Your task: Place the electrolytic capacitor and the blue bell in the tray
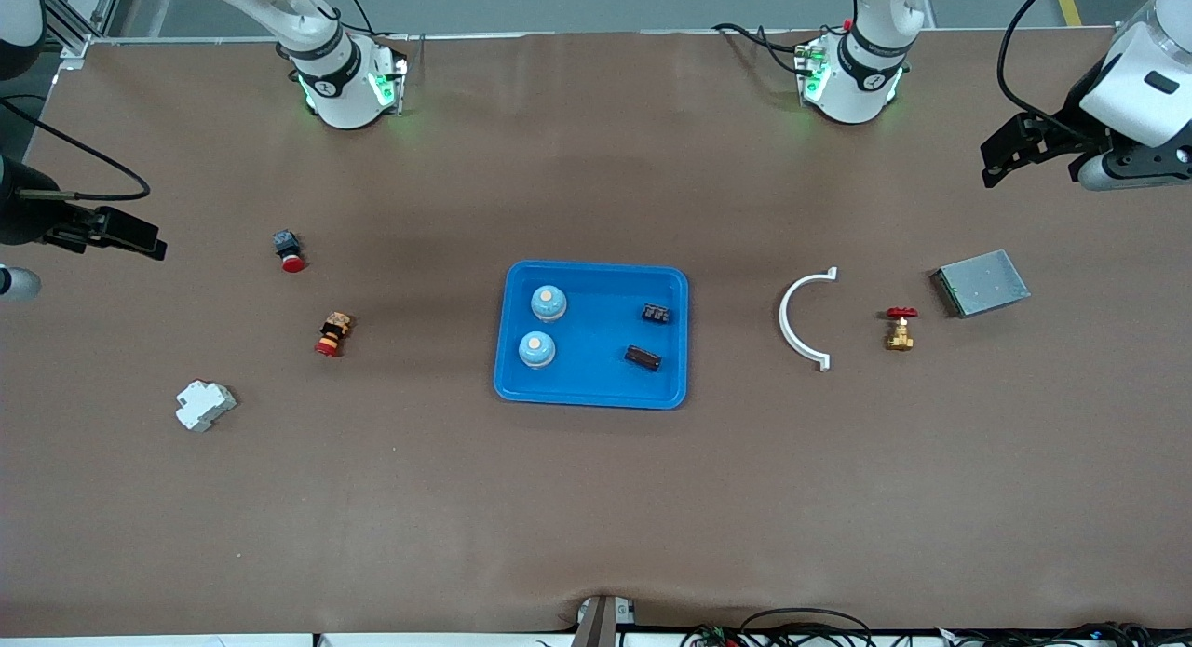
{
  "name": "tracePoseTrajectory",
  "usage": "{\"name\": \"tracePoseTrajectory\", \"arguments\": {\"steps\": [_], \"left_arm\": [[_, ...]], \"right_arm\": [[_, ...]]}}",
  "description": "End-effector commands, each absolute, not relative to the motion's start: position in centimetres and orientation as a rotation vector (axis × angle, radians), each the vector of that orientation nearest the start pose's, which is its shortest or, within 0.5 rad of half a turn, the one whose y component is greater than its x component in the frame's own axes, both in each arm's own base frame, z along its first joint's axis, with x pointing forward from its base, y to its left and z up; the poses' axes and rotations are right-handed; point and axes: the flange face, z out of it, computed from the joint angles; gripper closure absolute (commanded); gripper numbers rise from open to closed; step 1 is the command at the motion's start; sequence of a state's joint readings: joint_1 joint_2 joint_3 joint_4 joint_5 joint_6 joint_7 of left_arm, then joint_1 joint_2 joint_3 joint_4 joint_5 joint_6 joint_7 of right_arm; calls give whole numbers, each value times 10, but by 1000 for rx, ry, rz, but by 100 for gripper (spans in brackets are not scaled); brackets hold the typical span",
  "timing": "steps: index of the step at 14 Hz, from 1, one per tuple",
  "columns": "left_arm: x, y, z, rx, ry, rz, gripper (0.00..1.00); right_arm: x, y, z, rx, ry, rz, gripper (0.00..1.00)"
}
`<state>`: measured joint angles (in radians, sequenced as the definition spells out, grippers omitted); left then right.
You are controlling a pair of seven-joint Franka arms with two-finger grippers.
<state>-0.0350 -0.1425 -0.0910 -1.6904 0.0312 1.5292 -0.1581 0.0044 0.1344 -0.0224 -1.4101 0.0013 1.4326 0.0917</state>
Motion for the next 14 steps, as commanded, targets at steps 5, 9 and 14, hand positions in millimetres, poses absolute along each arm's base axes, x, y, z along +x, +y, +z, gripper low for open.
{"name": "tracePoseTrajectory", "arguments": {"steps": [5,9,14], "left_arm": [[513,-65,646,-3125,-28,-12,0],[513,-67,650,-3126,-23,-24,0],[511,-62,657,-3123,-35,-8,0]], "right_arm": [[580,-21,615,-3132,189,156,0],[582,-9,616,-3124,164,133,0],[579,-6,617,-3126,159,150,0]]}}
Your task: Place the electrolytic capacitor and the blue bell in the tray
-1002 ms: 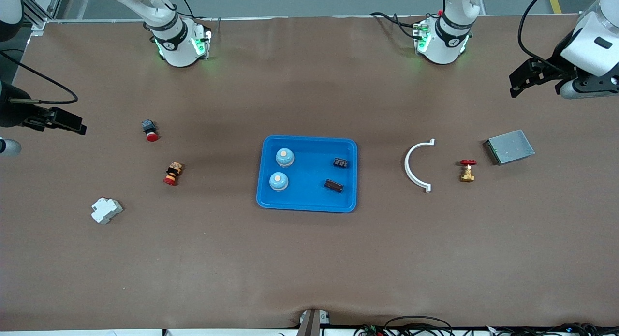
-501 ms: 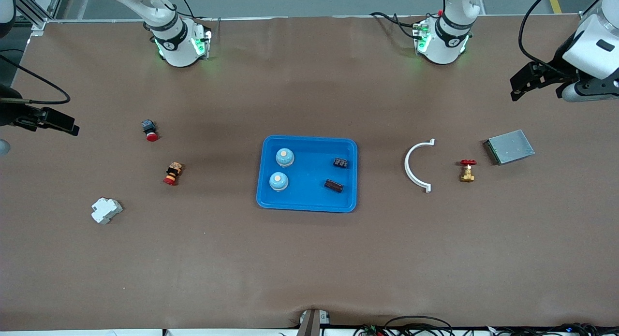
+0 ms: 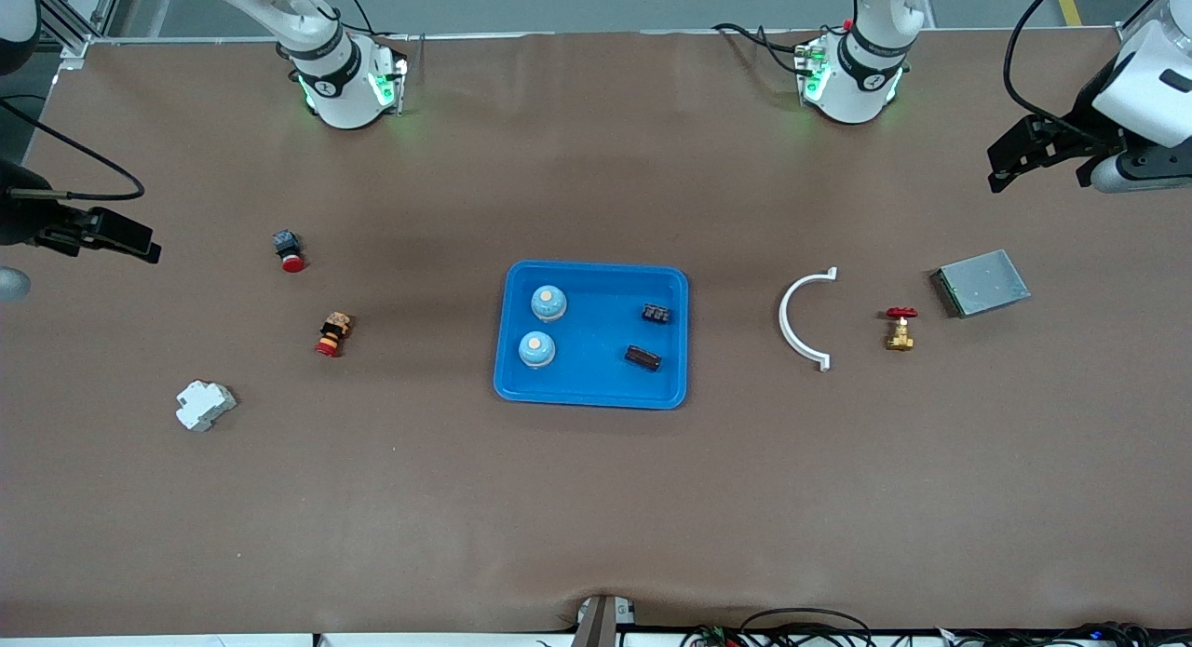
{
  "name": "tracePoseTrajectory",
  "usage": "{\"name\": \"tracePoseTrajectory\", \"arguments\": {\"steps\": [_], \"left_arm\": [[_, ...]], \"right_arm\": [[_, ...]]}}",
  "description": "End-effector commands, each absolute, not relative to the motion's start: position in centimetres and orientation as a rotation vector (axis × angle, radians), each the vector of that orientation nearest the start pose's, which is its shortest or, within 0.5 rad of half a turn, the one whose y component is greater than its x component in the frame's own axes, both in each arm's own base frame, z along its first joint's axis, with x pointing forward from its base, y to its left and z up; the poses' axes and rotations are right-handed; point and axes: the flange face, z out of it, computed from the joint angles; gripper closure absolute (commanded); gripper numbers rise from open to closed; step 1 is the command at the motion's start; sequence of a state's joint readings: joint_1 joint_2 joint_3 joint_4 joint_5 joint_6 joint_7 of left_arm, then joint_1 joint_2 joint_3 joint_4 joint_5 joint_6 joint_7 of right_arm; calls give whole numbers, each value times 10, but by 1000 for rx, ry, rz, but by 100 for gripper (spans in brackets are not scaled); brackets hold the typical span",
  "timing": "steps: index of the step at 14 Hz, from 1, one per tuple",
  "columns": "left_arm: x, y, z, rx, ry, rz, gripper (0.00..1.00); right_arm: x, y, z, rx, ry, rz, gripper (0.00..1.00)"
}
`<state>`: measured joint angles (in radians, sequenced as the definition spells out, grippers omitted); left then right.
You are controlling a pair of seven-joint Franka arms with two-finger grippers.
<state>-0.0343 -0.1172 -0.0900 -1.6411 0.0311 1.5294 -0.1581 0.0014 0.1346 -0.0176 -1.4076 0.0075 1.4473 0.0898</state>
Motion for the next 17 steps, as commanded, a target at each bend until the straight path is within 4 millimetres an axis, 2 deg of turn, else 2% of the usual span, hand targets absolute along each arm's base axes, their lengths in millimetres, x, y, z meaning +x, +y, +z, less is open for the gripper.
{"name": "tracePoseTrajectory", "arguments": {"steps": [1,8,12,17], "left_arm": [[511,-65,657,-3116,-29,-9,0],[508,-67,652,-3117,-40,36,0],[507,-69,652,-3120,-33,42,0],[506,-77,652,-3120,-7,42,0]], "right_arm": [[580,-6,616,-3126,164,150,0],[579,-5,617,-3124,166,150,0],[579,-15,618,-3124,185,149,0],[578,-16,618,-3124,195,152,0]]}}
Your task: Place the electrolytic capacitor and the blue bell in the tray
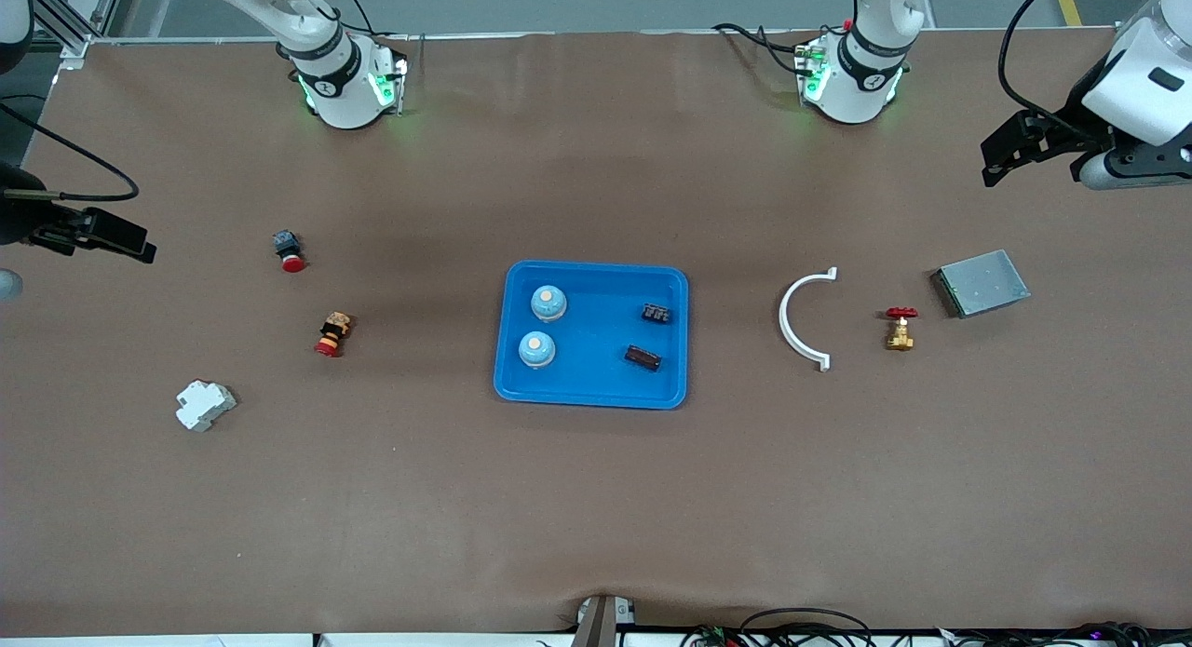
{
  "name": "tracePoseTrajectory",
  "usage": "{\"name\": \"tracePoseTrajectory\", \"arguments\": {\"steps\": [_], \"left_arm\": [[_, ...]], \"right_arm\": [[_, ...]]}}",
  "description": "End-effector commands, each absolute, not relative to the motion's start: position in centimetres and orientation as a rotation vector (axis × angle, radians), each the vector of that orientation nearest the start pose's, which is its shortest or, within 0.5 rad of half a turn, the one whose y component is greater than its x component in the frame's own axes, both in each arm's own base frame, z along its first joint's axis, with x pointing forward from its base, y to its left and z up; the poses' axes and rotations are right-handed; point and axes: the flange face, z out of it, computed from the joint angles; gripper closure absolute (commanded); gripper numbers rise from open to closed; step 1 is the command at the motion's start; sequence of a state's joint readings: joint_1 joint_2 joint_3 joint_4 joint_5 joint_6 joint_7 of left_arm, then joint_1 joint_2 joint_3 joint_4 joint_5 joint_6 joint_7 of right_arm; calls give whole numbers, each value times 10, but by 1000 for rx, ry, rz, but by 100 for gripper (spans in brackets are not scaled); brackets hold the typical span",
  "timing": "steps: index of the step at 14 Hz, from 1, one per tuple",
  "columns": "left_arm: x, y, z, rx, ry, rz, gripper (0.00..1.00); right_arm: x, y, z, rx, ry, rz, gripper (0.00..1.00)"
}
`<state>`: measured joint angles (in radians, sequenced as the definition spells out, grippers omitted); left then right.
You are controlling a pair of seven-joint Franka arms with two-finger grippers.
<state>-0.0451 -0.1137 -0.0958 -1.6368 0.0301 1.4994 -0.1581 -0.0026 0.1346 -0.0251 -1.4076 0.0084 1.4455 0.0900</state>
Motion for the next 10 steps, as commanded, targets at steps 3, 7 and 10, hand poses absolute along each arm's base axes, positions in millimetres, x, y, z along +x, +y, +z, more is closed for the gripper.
{"name": "tracePoseTrajectory", "arguments": {"steps": [3,7,10], "left_arm": [[506,-75,651,-3122,1,45,0],[506,-75,651,-3124,6,48,0],[507,-74,651,-3144,-1,53,0]], "right_arm": [[578,-15,617,-3124,190,154,0],[578,-16,617,-3125,193,154,0],[578,-16,617,-3125,198,154,0]]}}
